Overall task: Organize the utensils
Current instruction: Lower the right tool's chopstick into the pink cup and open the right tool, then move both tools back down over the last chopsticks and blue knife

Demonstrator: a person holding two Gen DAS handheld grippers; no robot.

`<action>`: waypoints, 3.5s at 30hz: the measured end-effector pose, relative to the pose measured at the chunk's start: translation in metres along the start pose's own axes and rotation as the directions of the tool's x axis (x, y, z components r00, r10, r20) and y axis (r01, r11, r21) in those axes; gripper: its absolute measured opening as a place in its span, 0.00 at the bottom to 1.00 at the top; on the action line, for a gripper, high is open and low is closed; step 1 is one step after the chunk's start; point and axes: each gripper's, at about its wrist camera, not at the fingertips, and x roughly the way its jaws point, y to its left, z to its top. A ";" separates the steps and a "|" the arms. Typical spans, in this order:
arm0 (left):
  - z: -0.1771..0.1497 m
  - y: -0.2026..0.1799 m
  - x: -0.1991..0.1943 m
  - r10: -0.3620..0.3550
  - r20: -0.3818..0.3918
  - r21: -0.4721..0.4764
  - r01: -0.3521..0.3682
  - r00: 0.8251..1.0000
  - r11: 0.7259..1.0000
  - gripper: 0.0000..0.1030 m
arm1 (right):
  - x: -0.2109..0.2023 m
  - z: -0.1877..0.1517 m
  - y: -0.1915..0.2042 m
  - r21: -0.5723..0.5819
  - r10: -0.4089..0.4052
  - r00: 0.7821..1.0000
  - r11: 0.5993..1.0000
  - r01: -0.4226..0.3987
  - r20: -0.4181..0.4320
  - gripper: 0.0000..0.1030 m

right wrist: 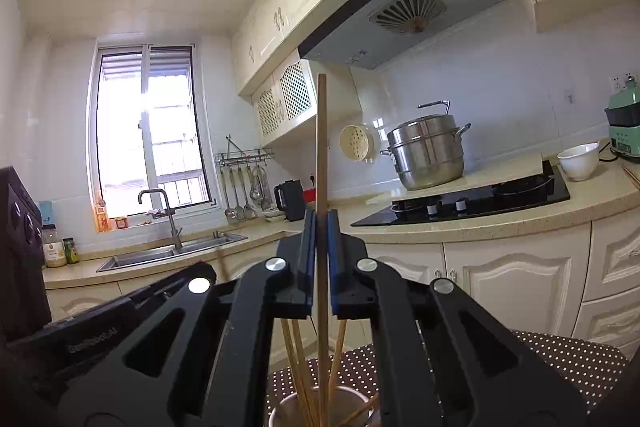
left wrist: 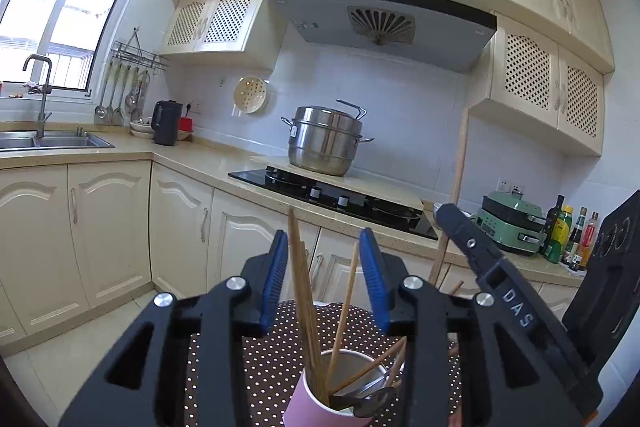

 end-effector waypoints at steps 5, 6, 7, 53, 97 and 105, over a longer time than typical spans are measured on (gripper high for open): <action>-0.002 0.002 0.000 0.021 -0.030 0.010 -0.021 0.999 1.000 0.39 | -0.003 -0.004 0.000 -0.005 -0.004 1.000 1.000 0.004 -0.020 0.06; -0.002 0.003 0.000 0.025 -0.036 0.009 -0.024 0.999 1.000 0.40 | -0.004 -0.004 0.001 -0.009 -0.006 1.000 1.000 0.005 -0.025 0.06; -0.003 0.004 0.000 0.034 -0.046 0.010 -0.033 0.998 0.999 0.40 | -0.005 -0.004 0.001 -0.013 -0.007 1.000 1.000 0.006 -0.029 0.06; -0.011 -0.006 -0.049 0.166 -0.274 0.084 -0.148 0.947 0.985 0.56 | 0.007 -0.015 0.031 -0.139 -0.055 0.876 0.990 -0.014 -0.479 0.07; -0.160 -0.020 -0.017 0.110 -0.799 0.125 -0.016 0.592 0.992 0.32 | -0.085 -0.072 -0.032 -0.141 -0.109 0.648 0.990 0.003 -0.754 0.65; -0.170 -0.019 0.005 0.103 -0.809 0.107 -0.027 0.579 0.994 0.29 | -0.076 -0.098 -0.035 -0.113 -0.093 0.591 0.994 0.003 -0.801 0.65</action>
